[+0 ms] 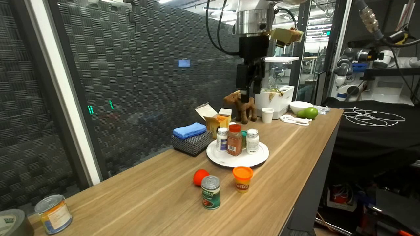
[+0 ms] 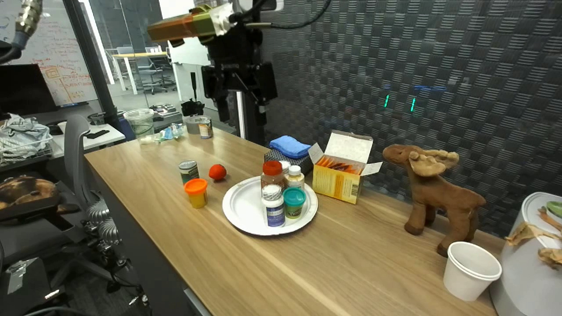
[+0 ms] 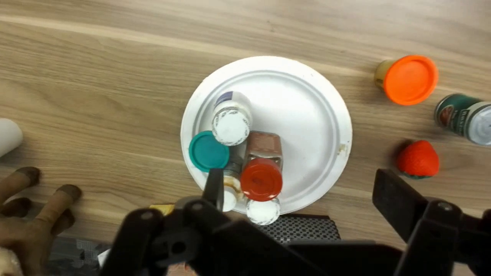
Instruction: Put the bottles on the tray
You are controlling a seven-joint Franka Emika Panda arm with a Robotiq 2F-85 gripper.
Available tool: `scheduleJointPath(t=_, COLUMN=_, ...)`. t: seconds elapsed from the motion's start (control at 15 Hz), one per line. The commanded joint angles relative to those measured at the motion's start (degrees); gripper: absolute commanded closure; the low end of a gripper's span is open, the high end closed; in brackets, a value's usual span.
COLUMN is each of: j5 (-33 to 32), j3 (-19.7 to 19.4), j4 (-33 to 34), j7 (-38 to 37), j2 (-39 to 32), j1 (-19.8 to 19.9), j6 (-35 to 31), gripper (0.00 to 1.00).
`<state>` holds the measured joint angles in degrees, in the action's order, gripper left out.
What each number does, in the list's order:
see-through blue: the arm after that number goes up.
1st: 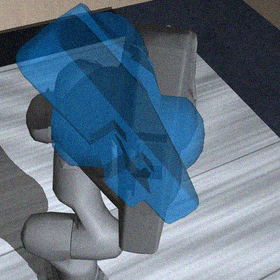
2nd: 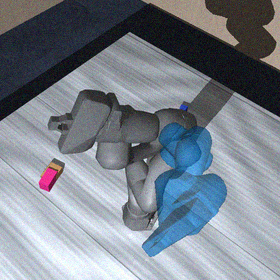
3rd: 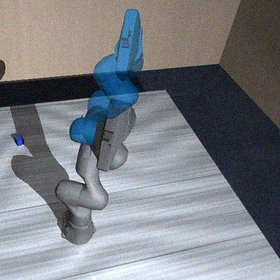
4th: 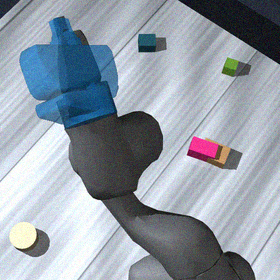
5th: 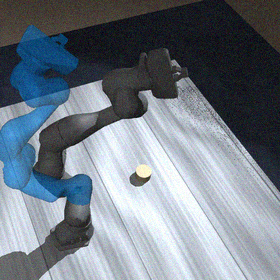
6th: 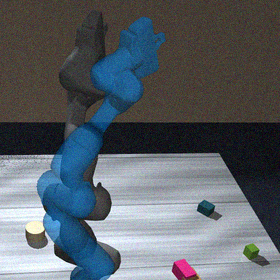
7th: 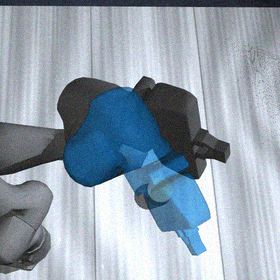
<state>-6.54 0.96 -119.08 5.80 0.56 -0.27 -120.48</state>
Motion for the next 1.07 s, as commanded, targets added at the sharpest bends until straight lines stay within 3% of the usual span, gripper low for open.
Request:
scheduleJointPath(t=0.0, j5=-1.2, j3=1.7, j4=-4.0, j7=-1.5, j2=2.7, j1=-1.9, j6=1.2, gripper=0.00)
scheduleJointPath(t=0.6, j5=5.5, j3=5.7, j4=-11.7, j7=5.6, j2=-2.3, j1=-6.0, j6=-4.6, gripper=0.00)
scheduleJointPath(t=1.0, j5=4.3, j3=7.3, j4=-13.1, j7=6.4, j2=-6.3, j1=-7.3, j6=-10.2, gripper=0.00)
